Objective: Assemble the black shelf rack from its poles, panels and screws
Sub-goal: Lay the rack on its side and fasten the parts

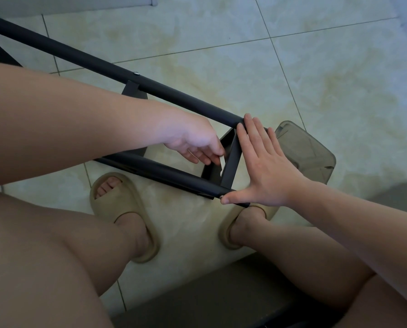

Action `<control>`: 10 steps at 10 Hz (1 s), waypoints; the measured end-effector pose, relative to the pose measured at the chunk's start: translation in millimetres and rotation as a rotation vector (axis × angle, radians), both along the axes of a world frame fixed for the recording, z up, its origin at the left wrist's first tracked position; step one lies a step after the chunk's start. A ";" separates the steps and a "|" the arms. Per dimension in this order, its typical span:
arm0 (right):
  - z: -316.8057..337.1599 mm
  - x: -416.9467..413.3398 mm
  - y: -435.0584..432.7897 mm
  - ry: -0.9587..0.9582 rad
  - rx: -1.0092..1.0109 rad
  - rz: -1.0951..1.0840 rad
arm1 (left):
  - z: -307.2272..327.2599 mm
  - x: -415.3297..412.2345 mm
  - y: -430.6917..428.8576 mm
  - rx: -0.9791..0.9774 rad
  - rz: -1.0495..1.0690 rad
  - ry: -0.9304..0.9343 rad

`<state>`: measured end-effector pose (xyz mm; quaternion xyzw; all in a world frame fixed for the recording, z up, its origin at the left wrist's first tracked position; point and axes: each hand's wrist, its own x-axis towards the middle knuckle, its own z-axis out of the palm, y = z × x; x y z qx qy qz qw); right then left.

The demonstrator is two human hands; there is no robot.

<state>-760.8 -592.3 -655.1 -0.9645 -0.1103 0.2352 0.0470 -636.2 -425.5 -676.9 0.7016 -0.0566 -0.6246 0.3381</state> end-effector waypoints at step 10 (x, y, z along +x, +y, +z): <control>-0.5 1.0 1.3 0.003 -0.006 0.008 | -2.4 5.9 1.4 -0.057 -0.152 0.008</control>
